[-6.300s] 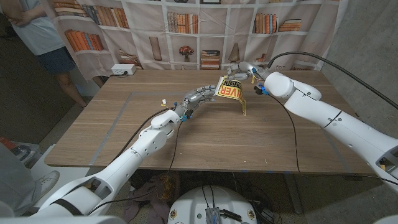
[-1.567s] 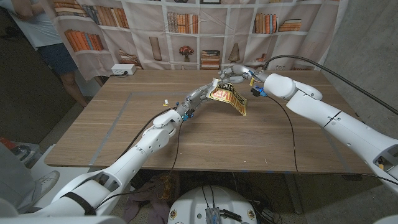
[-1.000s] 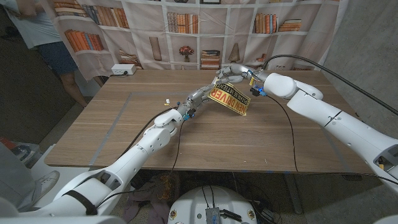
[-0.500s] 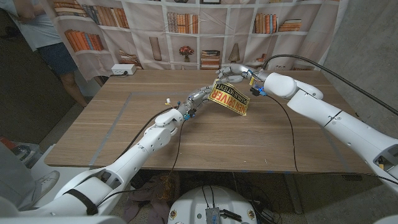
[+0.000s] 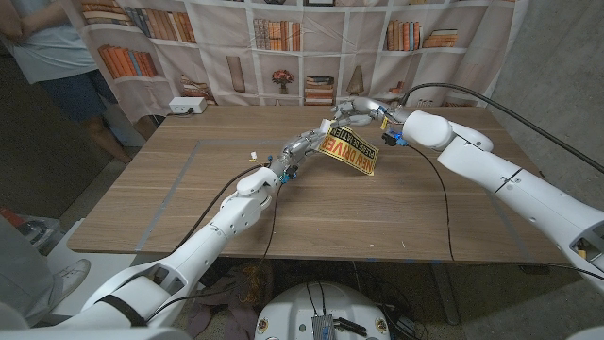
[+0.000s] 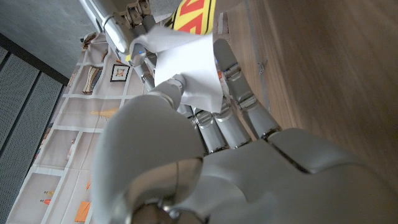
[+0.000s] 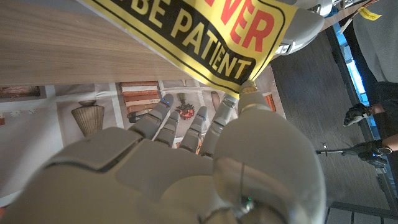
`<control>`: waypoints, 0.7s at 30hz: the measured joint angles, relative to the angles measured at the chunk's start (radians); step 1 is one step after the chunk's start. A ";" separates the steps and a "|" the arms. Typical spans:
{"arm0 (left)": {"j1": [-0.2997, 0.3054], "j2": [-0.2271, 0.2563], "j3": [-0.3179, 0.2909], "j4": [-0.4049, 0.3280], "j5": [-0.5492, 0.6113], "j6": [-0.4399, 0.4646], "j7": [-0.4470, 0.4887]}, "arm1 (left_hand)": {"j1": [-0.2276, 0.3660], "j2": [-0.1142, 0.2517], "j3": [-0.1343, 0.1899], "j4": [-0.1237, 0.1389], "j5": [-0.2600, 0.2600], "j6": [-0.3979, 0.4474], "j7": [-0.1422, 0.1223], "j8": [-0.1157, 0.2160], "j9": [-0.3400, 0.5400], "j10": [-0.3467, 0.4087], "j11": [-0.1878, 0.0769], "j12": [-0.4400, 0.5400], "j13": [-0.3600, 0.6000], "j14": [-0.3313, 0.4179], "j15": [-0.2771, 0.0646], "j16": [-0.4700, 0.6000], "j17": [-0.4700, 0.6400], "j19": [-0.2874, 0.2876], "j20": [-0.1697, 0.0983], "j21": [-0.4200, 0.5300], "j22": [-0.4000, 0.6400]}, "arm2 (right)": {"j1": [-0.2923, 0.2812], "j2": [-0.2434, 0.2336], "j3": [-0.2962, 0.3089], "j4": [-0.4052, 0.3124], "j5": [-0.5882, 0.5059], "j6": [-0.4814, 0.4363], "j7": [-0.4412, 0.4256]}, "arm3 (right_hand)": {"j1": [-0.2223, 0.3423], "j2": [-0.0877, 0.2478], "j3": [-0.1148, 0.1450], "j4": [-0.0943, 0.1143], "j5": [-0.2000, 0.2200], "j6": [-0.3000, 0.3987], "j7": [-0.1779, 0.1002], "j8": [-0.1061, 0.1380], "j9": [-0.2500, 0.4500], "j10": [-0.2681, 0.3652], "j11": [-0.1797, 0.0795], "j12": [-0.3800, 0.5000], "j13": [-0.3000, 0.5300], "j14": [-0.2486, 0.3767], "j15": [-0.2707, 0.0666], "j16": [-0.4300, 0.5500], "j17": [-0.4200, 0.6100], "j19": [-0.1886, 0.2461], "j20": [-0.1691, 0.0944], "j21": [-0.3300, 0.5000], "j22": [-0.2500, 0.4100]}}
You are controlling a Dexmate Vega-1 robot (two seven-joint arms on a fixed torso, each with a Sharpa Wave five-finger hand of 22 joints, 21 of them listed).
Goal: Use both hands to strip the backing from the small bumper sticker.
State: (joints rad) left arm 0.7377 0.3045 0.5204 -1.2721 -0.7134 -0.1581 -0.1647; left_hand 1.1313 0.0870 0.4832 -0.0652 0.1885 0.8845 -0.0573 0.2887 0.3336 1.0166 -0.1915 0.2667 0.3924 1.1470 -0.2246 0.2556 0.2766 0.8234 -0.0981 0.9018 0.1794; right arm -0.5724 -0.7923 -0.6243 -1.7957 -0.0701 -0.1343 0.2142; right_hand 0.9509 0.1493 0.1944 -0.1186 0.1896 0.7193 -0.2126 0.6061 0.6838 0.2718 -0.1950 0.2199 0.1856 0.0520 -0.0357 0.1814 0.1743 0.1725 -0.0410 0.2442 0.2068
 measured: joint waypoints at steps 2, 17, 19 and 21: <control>0.006 0.001 -0.001 -0.008 0.001 -0.002 0.008 | 0.000 0.000 0.000 0.000 0.000 0.000 0.000 0.000 0.000 0.000 0.000 0.000 0.000 0.000 0.000 0.000 0.000 0.000 0.000 0.000 0.000 | -0.005 -0.003 0.004 -0.006 0.000 -0.009 -0.006 | 0.000 0.000 0.000 0.000 0.000 0.000 0.000 0.000 0.000 0.000 0.000 0.000 0.000 0.000 0.000 0.000 0.000 0.000 0.000 0.000 0.000; 0.042 0.021 -0.016 -0.064 0.013 -0.021 0.073 | -0.003 -0.003 0.000 0.000 0.000 -0.006 -0.006 0.000 0.000 0.002 0.001 0.000 0.000 0.000 0.000 0.000 -0.001 0.000 0.000 0.000 0.000 | -0.058 -0.041 0.042 -0.070 0.007 -0.071 -0.057 | 0.000 0.000 -0.003 0.003 0.000 0.000 0.000 0.000 0.004 0.000 0.000 0.000 0.000 0.000 0.000 0.000 0.000 0.000 0.000 0.000 0.000; 0.046 0.023 -0.019 -0.070 0.013 -0.021 0.073 | -0.003 -0.003 0.000 0.000 0.000 -0.002 -0.010 0.000 0.000 0.003 0.000 0.000 0.004 0.000 0.000 0.000 0.000 0.000 0.000 0.000 0.000 | -0.058 -0.041 0.042 -0.070 0.007 -0.078 -0.063 | 0.000 0.000 -0.003 0.003 0.000 0.000 0.000 0.000 0.005 0.000 0.000 0.000 0.000 0.000 0.000 0.000 0.000 0.000 0.000 0.000 0.000; 0.051 0.028 -0.023 -0.077 0.013 -0.021 0.073 | -0.003 -0.003 0.000 0.000 0.000 0.000 -0.011 0.000 0.000 0.003 0.000 0.000 0.004 0.000 0.000 0.000 0.000 0.000 0.000 0.000 0.000 | -0.058 -0.041 0.042 -0.070 0.007 -0.082 -0.067 | 0.004 0.004 -0.003 0.003 0.000 0.000 0.000 0.000 0.005 0.000 0.000 0.000 0.000 0.000 0.000 0.000 0.000 0.000 0.000 0.000 0.000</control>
State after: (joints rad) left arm 0.7882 0.3327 0.4974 -1.3494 -0.7002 -0.1790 -0.0916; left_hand 1.1286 0.0844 0.4832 -0.0650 0.1885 0.8843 -0.0682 0.2886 0.3335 1.0198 -0.1911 0.2667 0.3969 1.1469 -0.2245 0.2555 0.2762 0.8233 -0.0980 0.9019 0.1793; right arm -0.6304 -0.8331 -0.5825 -1.8656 -0.0629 -0.2164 0.1474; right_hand 0.9549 0.1533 0.1916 -0.1158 0.1896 0.7194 -0.2124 0.6060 0.6889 0.2719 -0.1949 0.2200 0.1856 0.0519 -0.0357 0.1814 0.1743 0.1724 -0.0410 0.2440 0.2068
